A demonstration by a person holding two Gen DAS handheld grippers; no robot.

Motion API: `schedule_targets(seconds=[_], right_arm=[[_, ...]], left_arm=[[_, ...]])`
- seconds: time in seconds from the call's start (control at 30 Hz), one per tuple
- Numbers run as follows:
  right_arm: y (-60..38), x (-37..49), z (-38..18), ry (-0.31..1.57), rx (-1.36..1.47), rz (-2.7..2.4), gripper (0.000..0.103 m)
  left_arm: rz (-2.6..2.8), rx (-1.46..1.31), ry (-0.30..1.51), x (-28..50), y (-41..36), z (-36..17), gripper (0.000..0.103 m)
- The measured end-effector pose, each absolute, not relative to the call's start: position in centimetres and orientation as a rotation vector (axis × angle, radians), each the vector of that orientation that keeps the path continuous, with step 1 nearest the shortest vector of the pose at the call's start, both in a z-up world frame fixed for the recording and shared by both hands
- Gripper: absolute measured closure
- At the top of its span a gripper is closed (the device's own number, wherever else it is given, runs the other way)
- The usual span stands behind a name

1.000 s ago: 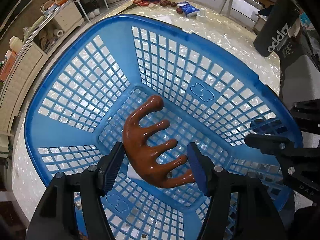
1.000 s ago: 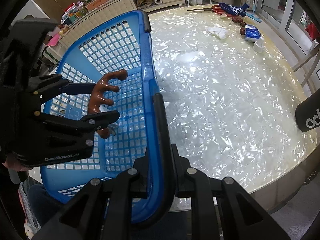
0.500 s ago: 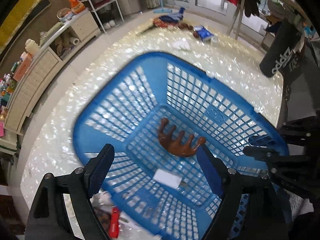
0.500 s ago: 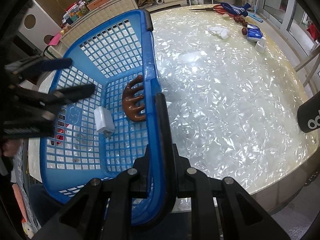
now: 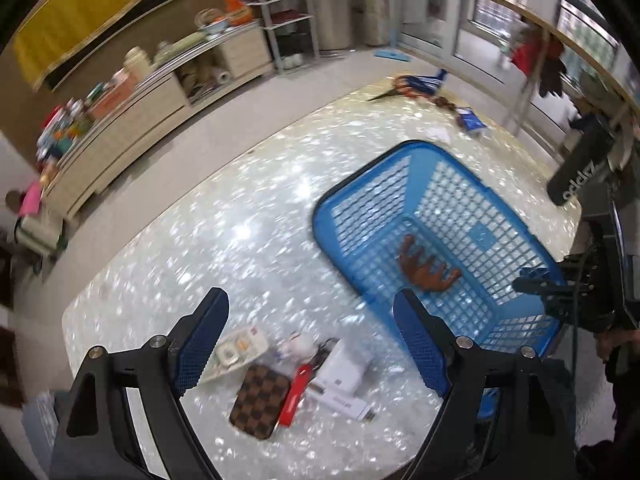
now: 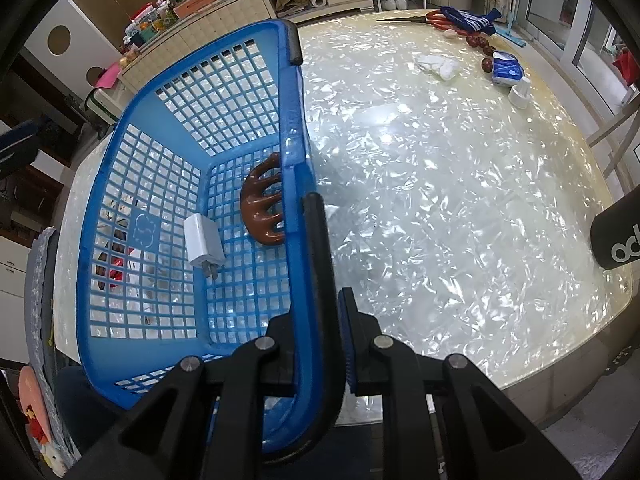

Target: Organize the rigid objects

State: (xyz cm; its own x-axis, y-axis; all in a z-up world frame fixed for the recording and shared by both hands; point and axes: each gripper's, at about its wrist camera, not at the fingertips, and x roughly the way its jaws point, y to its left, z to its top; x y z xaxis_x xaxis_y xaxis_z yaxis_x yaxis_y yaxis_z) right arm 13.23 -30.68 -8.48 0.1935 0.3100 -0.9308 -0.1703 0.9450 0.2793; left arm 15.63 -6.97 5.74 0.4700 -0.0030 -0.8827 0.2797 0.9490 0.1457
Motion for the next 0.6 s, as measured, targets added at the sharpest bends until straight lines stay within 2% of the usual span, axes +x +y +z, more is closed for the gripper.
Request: schedule_targets(seconds=[0.6], right_arm=[[-30.1, 13.2, -8.6, 1.348, 0.106, 0.332, 0.088]], left_arm=[[-0.056, 0.239, 1.22, 11.5, 4.1, -1.7, 0.016]])
